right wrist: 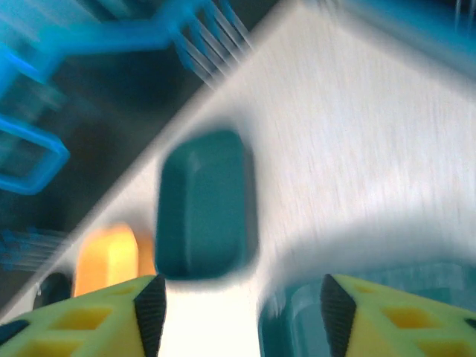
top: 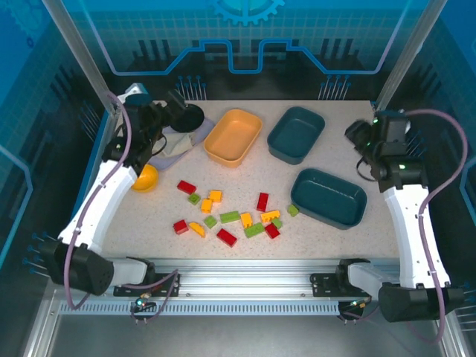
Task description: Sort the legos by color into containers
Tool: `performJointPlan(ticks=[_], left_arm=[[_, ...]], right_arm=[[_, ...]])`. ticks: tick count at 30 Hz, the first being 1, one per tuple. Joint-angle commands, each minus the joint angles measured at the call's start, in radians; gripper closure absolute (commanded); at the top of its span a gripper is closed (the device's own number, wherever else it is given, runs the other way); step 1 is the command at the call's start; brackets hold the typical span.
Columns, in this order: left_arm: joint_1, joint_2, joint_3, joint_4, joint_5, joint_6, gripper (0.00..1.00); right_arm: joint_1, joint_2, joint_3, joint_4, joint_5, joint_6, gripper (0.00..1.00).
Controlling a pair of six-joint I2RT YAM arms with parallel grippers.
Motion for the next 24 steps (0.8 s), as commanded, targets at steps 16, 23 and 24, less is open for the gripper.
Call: performJointPlan(ticks=[16, 23, 24], left_arm=[[-0.443, -0.034, -0.226, -0.257, 0.308, -0.053, 0.02], [-0.445, -0.08, -0.244, -0.273, 0.303, -0.046, 0.02], [-0.445, -0.085, -0.248, -0.273, 0.303, -0.047, 0.02]], right_arm=[[0.194, -0.295, -0.746, 0.036, -0.184, 0.939, 0.4], [0.149, -0.261, -0.777, 0.14, -0.192, 0.889, 0.44], [0.146, -0.252, -0.777, 0.155, -0.197, 0.881, 0.44]])
